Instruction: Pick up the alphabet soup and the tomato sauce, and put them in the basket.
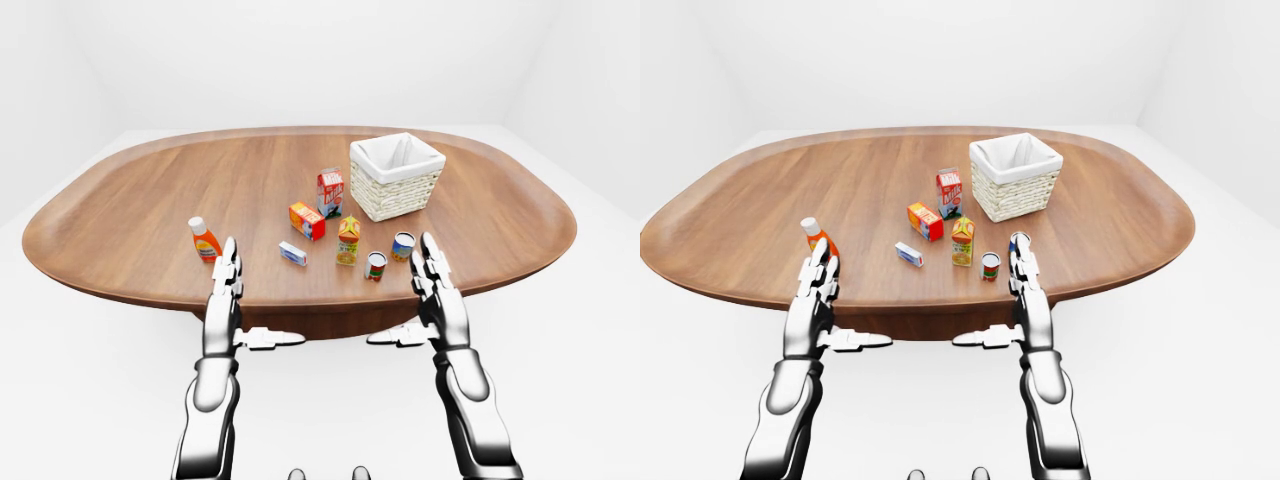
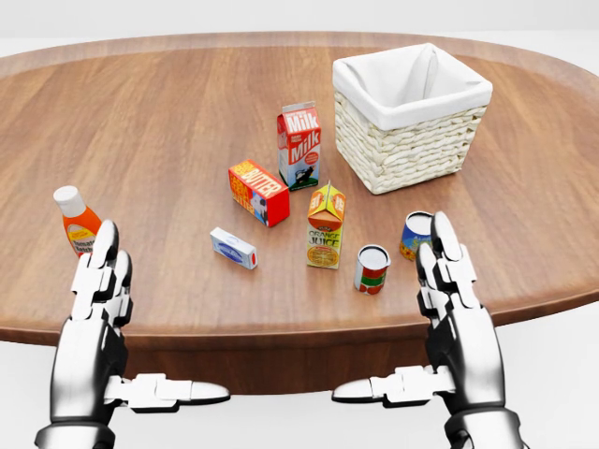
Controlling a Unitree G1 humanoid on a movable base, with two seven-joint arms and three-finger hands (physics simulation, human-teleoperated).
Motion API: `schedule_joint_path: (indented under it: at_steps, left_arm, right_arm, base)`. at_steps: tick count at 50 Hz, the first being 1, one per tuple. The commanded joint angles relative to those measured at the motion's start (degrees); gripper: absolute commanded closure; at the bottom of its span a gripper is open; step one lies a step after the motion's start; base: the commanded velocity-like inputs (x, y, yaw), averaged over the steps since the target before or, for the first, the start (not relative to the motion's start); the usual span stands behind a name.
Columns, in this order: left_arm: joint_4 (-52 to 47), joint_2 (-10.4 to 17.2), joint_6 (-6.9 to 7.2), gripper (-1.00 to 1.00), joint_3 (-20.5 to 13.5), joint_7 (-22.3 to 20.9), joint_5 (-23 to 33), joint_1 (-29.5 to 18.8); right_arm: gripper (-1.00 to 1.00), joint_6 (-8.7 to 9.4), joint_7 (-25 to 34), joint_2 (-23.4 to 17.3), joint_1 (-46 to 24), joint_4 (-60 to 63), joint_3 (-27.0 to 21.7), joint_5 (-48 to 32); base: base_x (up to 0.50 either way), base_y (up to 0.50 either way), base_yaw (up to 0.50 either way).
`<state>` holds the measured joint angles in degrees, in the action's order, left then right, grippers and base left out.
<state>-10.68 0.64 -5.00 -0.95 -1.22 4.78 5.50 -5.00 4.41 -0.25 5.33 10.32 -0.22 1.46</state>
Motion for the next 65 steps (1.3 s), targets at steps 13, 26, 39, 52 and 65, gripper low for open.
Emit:
schedule_joint_path:
  at_steps: [13,26,39,52,65]
  left_arm:
    - [-1.02,-0.05,0.00,-1.00,0.16,0.16,0.89,0.31]
    - [-1.10,-0.04,0.00,-1.00,0.20,-0.03,0.74,0.50]
    - [-0.88,-0.06,0.00,-1.00,0.15,0.00,0.68,0.34]
    - [-0.57,-0.05,0.00,-1.00,0.18,0.00,0.66,0.27]
    - [-0.90,-0.07,0.00,-1.00,0.20,-0.02,0.59,0.34]
  right_arm:
    - [-1.00,0.00,0.16,0.01,0.41,0.95,0.11,-0.03]
    - [-1.00,0.00,0.35,0.02,0.73,1.22,0.22,0.04]
    - [-1.00,0.00,0.39,0.00,0.60,0.91,0.14,0.10]
    - [-1.00,0.00,0.44,0.01,0.57,0.83,0.12,0.14]
    - [-1.00,0.00,0.46,0.01,0.64,0.97,0.14,0.15]
  base:
    - [0.00,0.00,0.00]
    - [0.02,0.00,0.00]
    - [0.17,0.00,0.00]
    - [0.23,0.00,0.00]
    - [0.23,0.00,0.00]
